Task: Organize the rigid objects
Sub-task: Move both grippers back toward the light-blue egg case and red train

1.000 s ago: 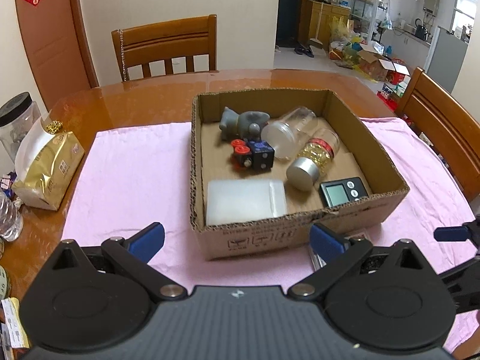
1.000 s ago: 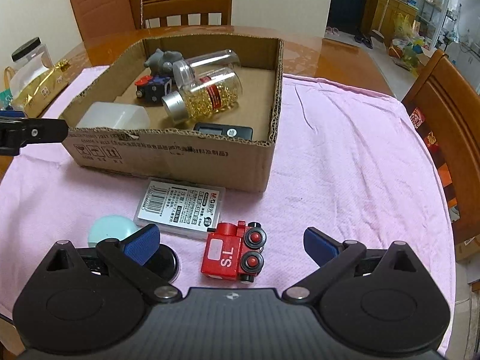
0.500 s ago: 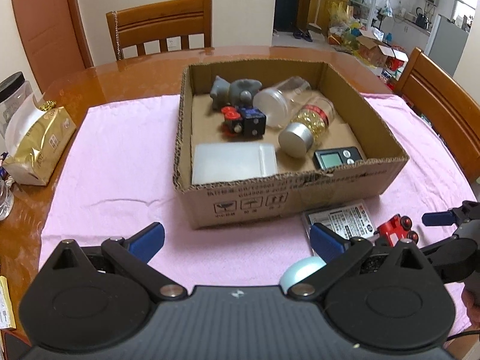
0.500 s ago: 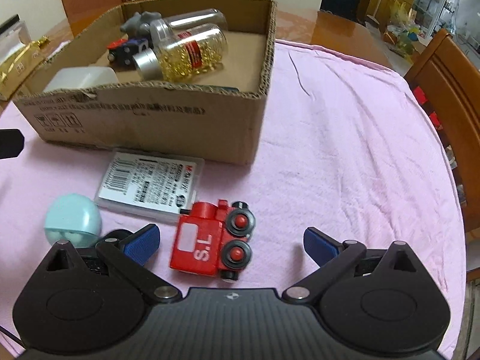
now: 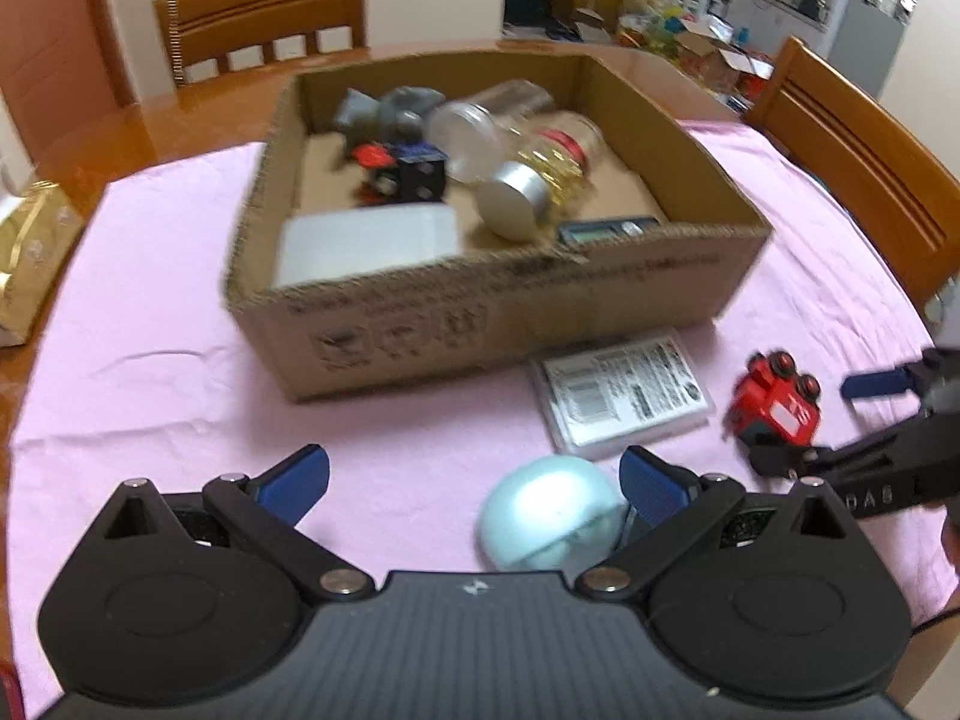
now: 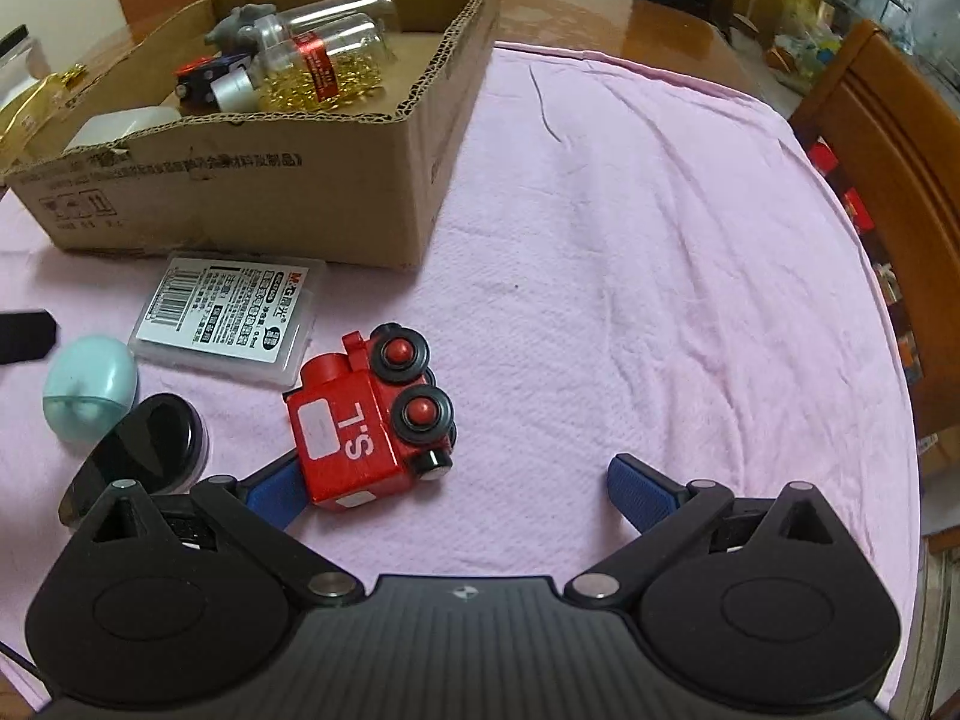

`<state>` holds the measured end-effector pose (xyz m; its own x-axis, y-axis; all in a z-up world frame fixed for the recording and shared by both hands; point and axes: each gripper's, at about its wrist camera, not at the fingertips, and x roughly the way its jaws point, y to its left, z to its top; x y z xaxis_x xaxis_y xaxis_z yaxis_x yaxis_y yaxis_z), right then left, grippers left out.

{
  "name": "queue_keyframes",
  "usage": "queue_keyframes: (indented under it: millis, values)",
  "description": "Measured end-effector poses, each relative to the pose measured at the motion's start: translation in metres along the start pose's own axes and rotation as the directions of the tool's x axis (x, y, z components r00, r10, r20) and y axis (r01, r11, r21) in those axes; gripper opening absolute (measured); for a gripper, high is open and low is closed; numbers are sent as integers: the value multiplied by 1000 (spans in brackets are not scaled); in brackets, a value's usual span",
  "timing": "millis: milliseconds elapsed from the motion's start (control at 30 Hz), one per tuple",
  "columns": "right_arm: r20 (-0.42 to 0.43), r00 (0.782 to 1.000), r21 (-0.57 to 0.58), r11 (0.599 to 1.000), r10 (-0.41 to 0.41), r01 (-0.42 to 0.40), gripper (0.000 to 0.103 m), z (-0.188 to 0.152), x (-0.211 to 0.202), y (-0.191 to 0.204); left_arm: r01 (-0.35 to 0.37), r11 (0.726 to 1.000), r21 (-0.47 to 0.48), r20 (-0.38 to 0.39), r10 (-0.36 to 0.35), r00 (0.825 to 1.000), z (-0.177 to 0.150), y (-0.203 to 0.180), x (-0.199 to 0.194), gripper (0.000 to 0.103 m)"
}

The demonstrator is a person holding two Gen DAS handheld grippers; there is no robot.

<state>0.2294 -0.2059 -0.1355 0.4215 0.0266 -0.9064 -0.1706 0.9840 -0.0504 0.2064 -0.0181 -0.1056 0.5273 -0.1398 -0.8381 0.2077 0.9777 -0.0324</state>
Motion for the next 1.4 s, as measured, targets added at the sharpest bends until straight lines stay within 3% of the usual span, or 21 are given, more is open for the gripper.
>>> queue_keyframes:
  millis: [467,700,800,1033,1233,1400]
  values:
    - [17,1000,-9,1000,5,-5,103,-2,-2,-1,-10,965,262,-54,25,998,-22,-7,6,103]
    - [24,1000,-7,1000,5,-4,103,-3,-3,-1,6,951,310,-53,11,999,-17,-13,23,102]
    - [27,1000,-6,1000,4,-4,103,-3,-3,-1,30,940,339,-35,-20,999,-14,-15,26,95]
    - [31,1000,-3,1000,2,-2,103,-3,-4,-1,159,936,314,-67,-146,987,-8,-14,25,56]
    - [43,999,0,1000,1,-1,103,-5,-5,-1,131,950,283,-69,-117,991,-12,-12,22,54]
    - [89,996,-5,1000,2,-1,103,-13,-7,0,36,990,140,-74,-26,997,-22,10,13,55]
